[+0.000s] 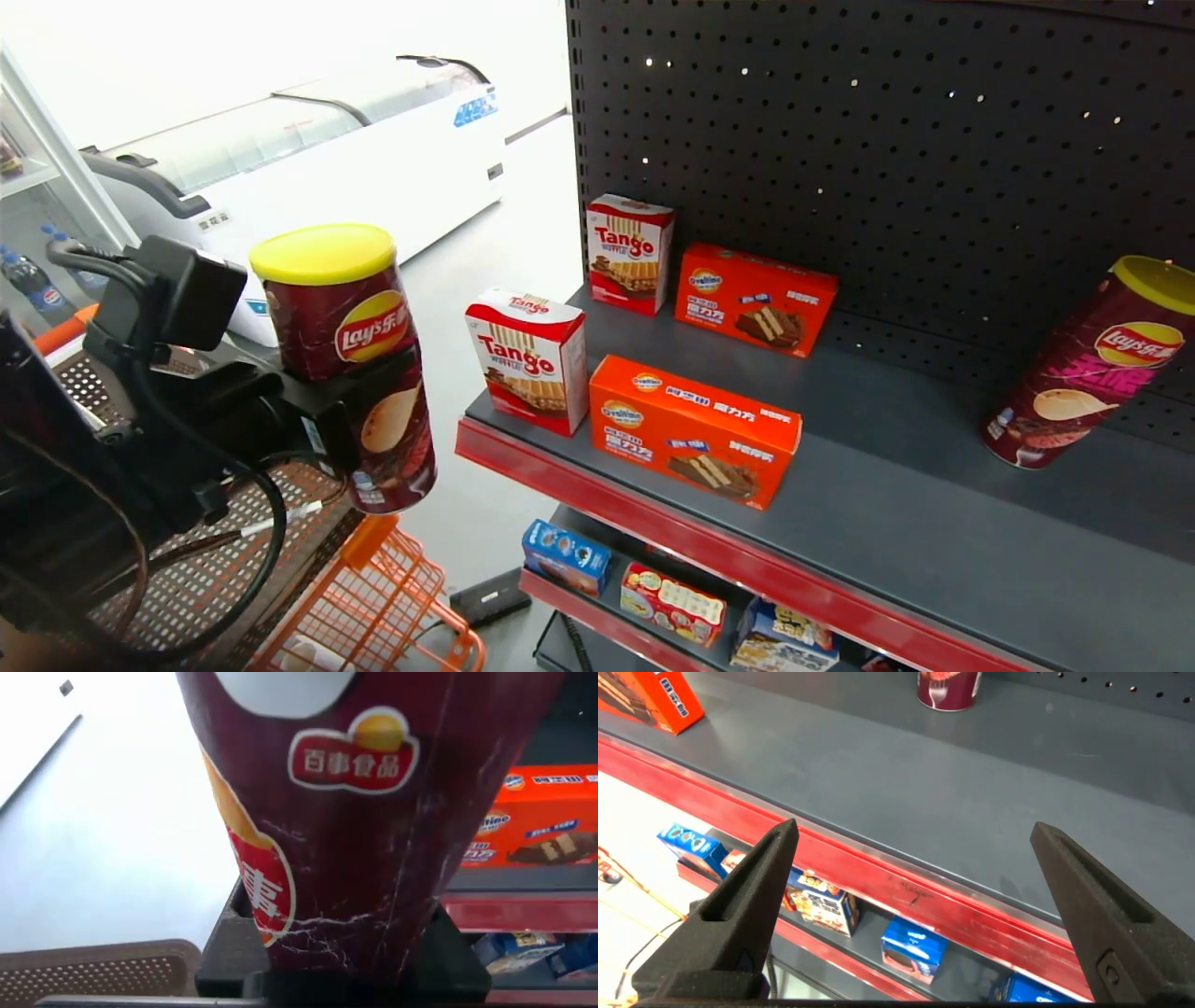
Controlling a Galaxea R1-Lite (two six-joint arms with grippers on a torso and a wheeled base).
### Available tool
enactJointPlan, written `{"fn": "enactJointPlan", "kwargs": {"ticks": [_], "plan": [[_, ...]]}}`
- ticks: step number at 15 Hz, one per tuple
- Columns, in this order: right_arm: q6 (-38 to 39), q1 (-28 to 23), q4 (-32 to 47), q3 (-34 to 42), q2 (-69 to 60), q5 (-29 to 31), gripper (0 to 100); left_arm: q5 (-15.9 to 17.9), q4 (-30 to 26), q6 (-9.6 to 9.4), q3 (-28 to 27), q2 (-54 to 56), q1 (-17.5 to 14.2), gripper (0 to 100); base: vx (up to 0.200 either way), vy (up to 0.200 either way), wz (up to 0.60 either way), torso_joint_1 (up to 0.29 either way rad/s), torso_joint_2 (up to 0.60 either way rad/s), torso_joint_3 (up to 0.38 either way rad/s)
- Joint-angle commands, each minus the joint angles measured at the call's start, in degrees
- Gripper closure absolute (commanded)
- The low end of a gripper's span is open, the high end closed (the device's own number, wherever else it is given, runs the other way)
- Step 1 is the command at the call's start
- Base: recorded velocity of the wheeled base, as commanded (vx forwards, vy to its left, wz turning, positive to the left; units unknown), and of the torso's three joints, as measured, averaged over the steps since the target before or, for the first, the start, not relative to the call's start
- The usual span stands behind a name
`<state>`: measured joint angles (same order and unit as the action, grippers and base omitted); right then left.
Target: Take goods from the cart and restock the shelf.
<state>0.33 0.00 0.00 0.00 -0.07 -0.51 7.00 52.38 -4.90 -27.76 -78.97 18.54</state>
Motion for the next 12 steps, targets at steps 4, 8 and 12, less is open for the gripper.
{"fn": "enactJointPlan", "kwargs": {"ticks": [4,8,12], "plan": [[0.02,0.09,0.00,0.00,0.07,-0.02,0,0.21,0.26,-0.02,0.42,1.80,0.27,100,0.000,0.000,0.00,0.000,0.00,0.000],[0.02,0.00,0.00,0.00,0.07,-0.02,0,0.21,0.97,-0.11,3.24,1.98,2.82,100,0.000,0.000,0.00,0.000,0.00,0.000],[-0.07,0.09,0.00,0.00,0.07,-0.10,0,-1.72,0.79,-1.78,3.50,2.95,7.74,100,0.000,0.000,0.00,0.000,0.00,0.000]]}}
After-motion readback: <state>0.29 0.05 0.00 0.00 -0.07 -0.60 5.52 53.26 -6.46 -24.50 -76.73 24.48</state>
